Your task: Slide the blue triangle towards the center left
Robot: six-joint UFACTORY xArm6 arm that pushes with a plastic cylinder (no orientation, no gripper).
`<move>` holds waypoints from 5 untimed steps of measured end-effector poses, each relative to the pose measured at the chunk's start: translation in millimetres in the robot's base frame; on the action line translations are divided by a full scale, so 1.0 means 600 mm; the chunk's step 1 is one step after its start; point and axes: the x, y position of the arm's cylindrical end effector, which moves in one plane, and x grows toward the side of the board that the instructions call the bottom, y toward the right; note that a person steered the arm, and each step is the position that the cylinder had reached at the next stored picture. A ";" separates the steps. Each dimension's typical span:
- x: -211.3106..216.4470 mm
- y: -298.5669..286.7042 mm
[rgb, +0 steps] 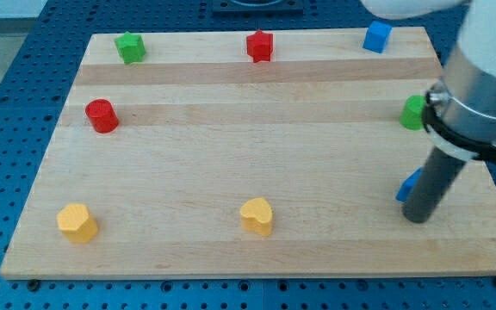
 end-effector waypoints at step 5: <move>-0.067 -0.016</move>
